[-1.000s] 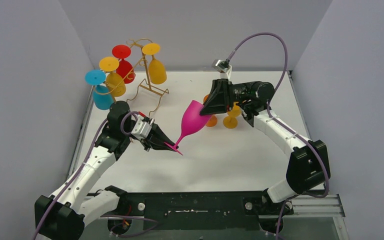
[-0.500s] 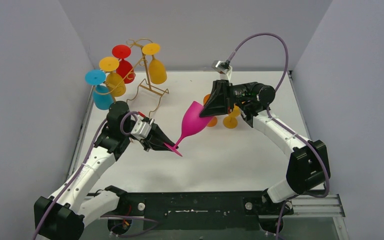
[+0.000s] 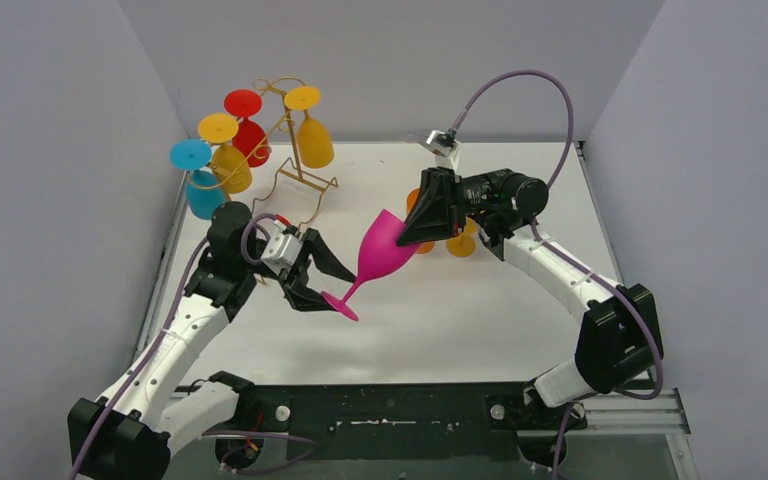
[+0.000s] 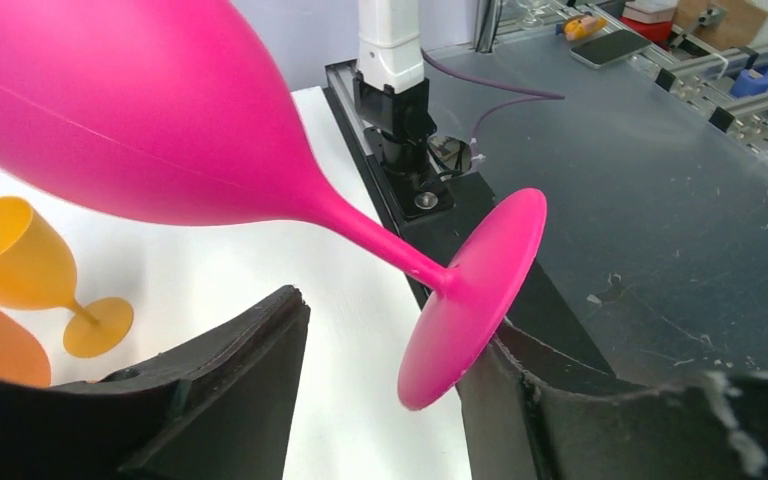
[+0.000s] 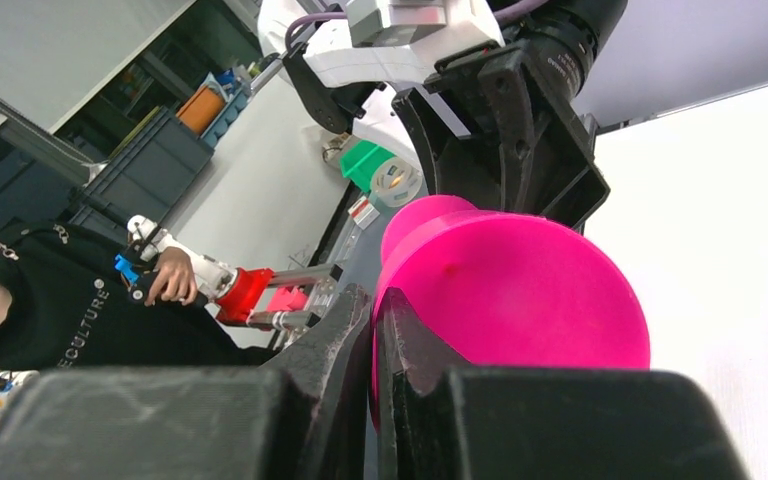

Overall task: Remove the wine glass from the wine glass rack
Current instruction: Place the wine glass at the center of the board.

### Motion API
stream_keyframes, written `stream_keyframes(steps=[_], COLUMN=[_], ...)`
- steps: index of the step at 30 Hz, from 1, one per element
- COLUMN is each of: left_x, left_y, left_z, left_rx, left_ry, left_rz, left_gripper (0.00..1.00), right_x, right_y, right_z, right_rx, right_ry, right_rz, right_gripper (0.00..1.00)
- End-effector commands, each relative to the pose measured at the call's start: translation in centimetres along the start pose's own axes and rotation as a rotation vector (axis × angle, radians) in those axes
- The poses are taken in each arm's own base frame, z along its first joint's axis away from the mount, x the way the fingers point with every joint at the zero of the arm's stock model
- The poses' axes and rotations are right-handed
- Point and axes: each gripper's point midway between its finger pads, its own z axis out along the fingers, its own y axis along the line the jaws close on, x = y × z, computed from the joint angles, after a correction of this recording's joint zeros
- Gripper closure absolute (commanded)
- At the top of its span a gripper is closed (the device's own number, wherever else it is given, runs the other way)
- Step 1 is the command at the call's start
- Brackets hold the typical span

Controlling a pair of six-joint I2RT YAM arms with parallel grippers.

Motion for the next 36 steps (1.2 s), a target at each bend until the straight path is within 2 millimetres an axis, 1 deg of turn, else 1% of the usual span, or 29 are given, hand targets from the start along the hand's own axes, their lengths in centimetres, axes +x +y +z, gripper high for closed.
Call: stream_keyframes(steps=[1,3,5,9,11,15,16,19,20,23,25,28,29,32,34,36], left_x=[-1.8,-2.0,-2.1,-2.6,-2.8,-3.5,-3.6,-4.0,-4.2,-4.8,-5.4,-6.1,-6.3,-7.0,-7.6,-8.3], left_y=[0.6,1.0,1.0,1.4,1.8,2.9,3.2,5.0,5.6,7.4,8.1,8.2,8.3,8.8,9.4,10.3], left_z=[-0.6,-1.0,-1.2,-1.7,-2.0,-2.8,-3.0,-4.1,-4.5,-5.7,-6.3,-6.6,-6.8,-7.8,-8.8,-10.0], left_rx=[-0.071,-0.103,-0.125,-0.184,-0.224,-0.314,-0.341,-0.461,-0.505,-0.630,-0.680,-0.708,-0.732,-0.827,-0.906,-0.998], left_ry=[-0.003,-0.005,-0.007,-0.011,-0.014,-0.020,-0.022,-0.030,-0.033,-0.044,-0.054,-0.063,-0.076,-0.141,-0.176,-0.218], left_rz=[0.058,0.065,0.053,0.064,0.069,0.077,0.081,0.080,0.081,0.081,0.090,0.111,0.106,0.079,0.073,0.047], left_gripper=[0.43,0.36,0.34,0.25,0.21,0.16,0.14,0.11,0.11,0.10,0.09,0.06,0.03,0.03,0.03,0.03], right_x=[0.9,0.6,0.1,-0.8,-1.1,-1.3,-1.0,-0.2,0.2,0.9,1.3,1.9,2.2,3.0,4.0,5.3], right_y=[1.5,1.2,0.8,-0.4,-1.3,-3.7,-4.9,-7.9,-8.7,-11.0,-12.0,-12.9,-13.0,-13.2,-13.8,-15.0], right_z=[-0.1,-0.5,-1.2,-2.5,-3.1,-3.9,-4.2,-5.3,-5.5,-7.1,-8.0,-9.4,-9.7,-10.9,-12.7,-14.9], right_rx=[-0.018,-0.003,0.020,0.077,0.110,0.218,0.282,0.505,0.567,0.735,0.823,0.988,1.040,1.180,1.300,1.421], right_ry=[0.039,0.020,-0.009,-0.064,-0.084,-0.104,-0.100,-0.035,-0.008,0.005,-0.010,-0.020,-0.013,0.016,0.029,0.041], right_rz=[-0.131,-0.136,-0.131,-0.118,-0.115,-0.109,-0.047,-0.078,-0.076,-0.049,-0.043,-0.071,-0.088,-0.125,-0.125,-0.096], right_gripper=[1.00,1.00,1.00,1.00,1.00,1.00,1.00,1.00,1.00,1.00,1.00,1.00,1.00,1.00,1.00,1.00])
